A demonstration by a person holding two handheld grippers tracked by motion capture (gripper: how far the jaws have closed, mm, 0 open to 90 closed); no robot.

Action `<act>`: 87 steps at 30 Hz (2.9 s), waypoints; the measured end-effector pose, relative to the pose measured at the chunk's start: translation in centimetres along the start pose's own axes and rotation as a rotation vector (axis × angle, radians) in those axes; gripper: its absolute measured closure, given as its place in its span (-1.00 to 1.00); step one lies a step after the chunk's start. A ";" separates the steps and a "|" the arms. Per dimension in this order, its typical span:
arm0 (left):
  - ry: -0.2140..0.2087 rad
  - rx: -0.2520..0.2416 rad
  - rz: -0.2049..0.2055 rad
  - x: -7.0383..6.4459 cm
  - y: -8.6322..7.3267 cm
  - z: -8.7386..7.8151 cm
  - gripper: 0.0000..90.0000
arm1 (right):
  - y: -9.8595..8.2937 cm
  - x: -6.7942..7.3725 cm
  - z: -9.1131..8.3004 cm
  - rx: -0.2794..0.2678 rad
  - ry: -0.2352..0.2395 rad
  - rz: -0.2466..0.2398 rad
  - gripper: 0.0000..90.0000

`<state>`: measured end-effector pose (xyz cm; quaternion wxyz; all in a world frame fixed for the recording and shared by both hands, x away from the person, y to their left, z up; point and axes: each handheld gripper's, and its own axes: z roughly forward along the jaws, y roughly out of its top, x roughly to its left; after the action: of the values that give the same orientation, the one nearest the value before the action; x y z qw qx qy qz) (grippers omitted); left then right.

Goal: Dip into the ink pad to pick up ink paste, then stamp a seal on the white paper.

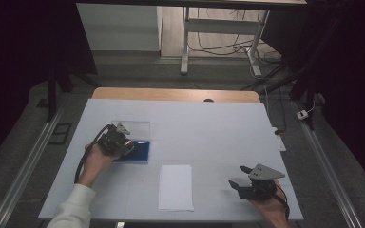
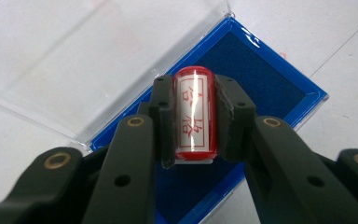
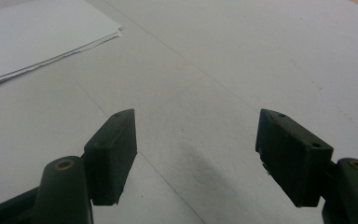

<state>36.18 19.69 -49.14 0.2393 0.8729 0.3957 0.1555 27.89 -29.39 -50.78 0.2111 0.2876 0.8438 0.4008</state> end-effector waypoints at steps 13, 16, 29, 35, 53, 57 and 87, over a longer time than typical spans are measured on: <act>-0.019 -0.110 -0.019 0.5 0.0 -3.3 0.57 | 0.0 -0.2 -0.4 -0.013 -0.003 0.006 -0.37; -0.056 -0.142 -0.019 0.3 0.0 -3.5 0.57 | 0.0 -0.2 -0.4 -0.011 -0.006 0.001 -0.37; -0.093 -0.202 -0.049 0.9 -0.6 -4.4 0.56 | -0.1 -0.3 -0.6 -0.018 -0.009 0.006 -0.36; -0.123 -0.228 -0.054 0.8 -0.6 -5.0 0.56 | -0.2 -0.3 -0.6 -0.012 -0.009 0.004 -0.36; -0.189 -0.253 0.003 -1.1 0.2 -6.4 0.56 | -0.1 -0.1 -0.6 -0.006 -0.010 -0.002 -0.36; -0.202 -0.261 0.012 -1.4 0.4 -6.7 0.56 | -0.2 -0.2 -0.6 -0.006 -0.009 -0.003 -0.36; -0.280 -0.262 0.124 -5.3 1.9 -7.4 0.56 | -0.2 -0.1 -0.5 0.001 -0.007 0.001 -0.35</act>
<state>30.51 16.75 -42.33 0.3934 0.8701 0.2805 0.0970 27.62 -29.82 -50.69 0.2136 0.2897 0.8431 0.3994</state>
